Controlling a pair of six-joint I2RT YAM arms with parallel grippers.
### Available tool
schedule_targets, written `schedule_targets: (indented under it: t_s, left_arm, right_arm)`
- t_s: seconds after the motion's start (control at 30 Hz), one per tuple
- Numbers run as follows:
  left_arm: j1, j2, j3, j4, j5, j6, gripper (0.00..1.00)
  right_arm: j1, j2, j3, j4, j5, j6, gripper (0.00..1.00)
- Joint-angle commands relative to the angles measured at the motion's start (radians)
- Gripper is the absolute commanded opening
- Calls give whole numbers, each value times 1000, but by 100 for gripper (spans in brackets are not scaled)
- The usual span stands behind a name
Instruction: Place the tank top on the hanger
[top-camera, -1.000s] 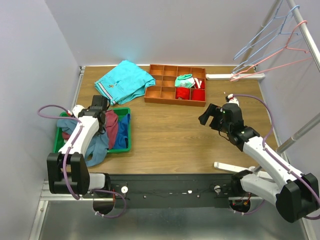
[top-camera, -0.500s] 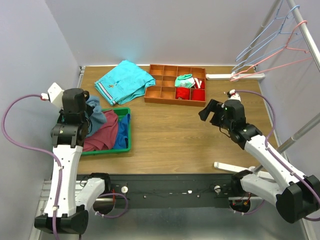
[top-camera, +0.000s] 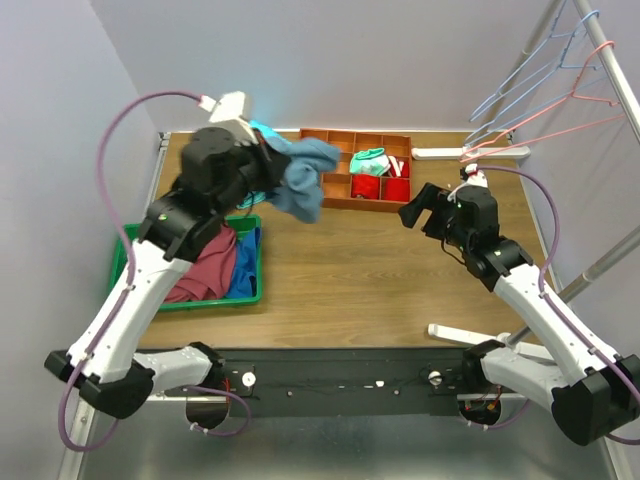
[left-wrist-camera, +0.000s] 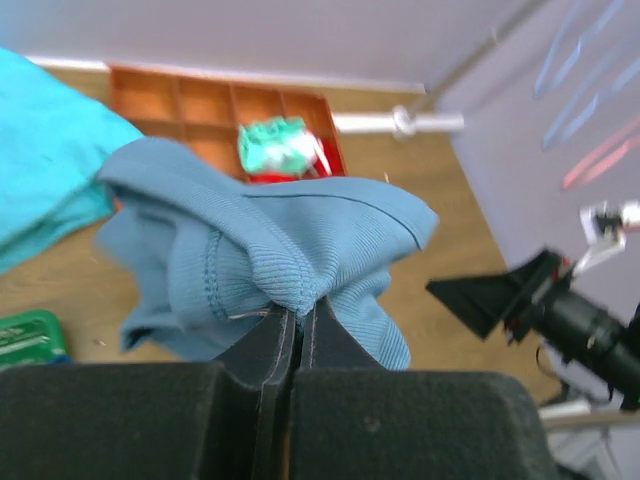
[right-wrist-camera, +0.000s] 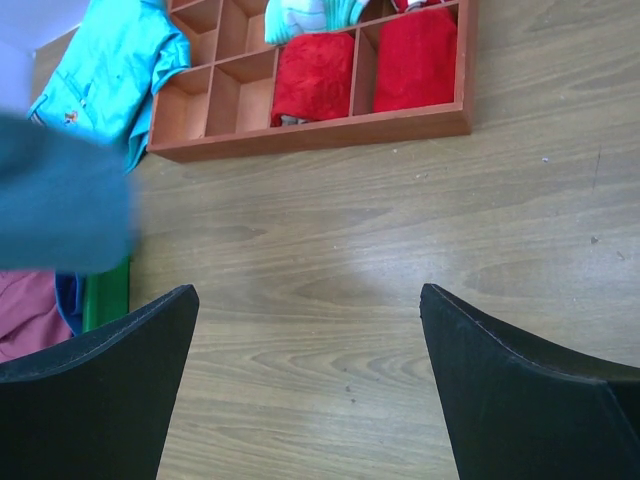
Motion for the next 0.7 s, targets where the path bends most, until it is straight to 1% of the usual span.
schedule_targets:
  t_s: [0.0, 0.03, 0.07, 0.1, 0.13, 0.17, 0.2, 0.23, 0.3, 0.33, 0.37, 0.4, 0.43, 0.47, 0.5, 0.53, 0.57, 0.6, 0.63, 0.67]
  left_arm:
    - [-144, 34, -141, 8, 18, 40, 0]
    - [-202, 39, -184, 10, 22, 38, 0]
    - [-226, 40, -231, 7, 25, 37, 0]
    - [-252, 43, -332, 16, 53, 37, 0]
    - [-275, 48, -386, 22, 74, 38, 2]
    - [-310, 55, -437, 26, 90, 35, 21]
    - [-324, 65, -521, 27, 94, 26, 24]
    - [-335, 72, -557, 31, 94, 9, 25]
    - [-352, 65, -646, 72, 94, -26, 61]
    - [-352, 39, -666, 88, 90, -44, 74]
    - [-353, 23, -681, 105, 79, -84, 78]
    - [-349, 11, -692, 117, 46, -104, 80]
    - [-347, 0, -689, 103, 1, -136, 84]
    - [-341, -7, -684, 90, -52, -168, 89]
    - [-329, -12, -680, 79, -73, -185, 89]
    - [-323, -15, -677, 63, -103, -211, 90]
    - [-315, -26, -680, 54, -143, -233, 89]
    - [-303, -32, -687, 36, -156, -267, 89]
    - [-278, -37, -694, 28, -171, -281, 88]
    - [-263, -41, -700, 17, -182, -296, 81]
  right_arm:
    - [-1, -20, 4, -58, 27, -15, 100]
    - [-1, -29, -6, -60, 32, -14, 100]
    - [-1, -34, -16, -63, 32, -12, 100]
    - [-1, -38, -27, -69, 41, -11, 100]
    - [-1, -43, -47, -70, 42, -11, 100]
    - [-1, -45, -56, -69, 39, -15, 100]
    - [-1, -45, -65, -64, 29, -21, 100]
    - [-1, -42, -76, -51, 18, -24, 100]
    - [-1, -17, -93, -28, -13, -37, 100]
    - [-1, 1, -95, 5, -52, -40, 100]
    - [1, 45, -93, 20, -72, -41, 99]
    - [3, 76, -89, 31, -82, -37, 98]
    - [12, 105, -85, 55, -129, -35, 97]
    - [54, 128, -79, 65, -128, -32, 97]
    - [88, 182, -61, 71, -111, -27, 96]
    - [126, 205, -49, 78, -53, -26, 96]
    - [212, 228, -39, 82, -18, -21, 96]
    - [254, 271, -15, 83, 15, -11, 96]
    - [286, 296, -3, 83, 62, -4, 96]
    - [339, 316, 8, 82, 78, 2, 95]
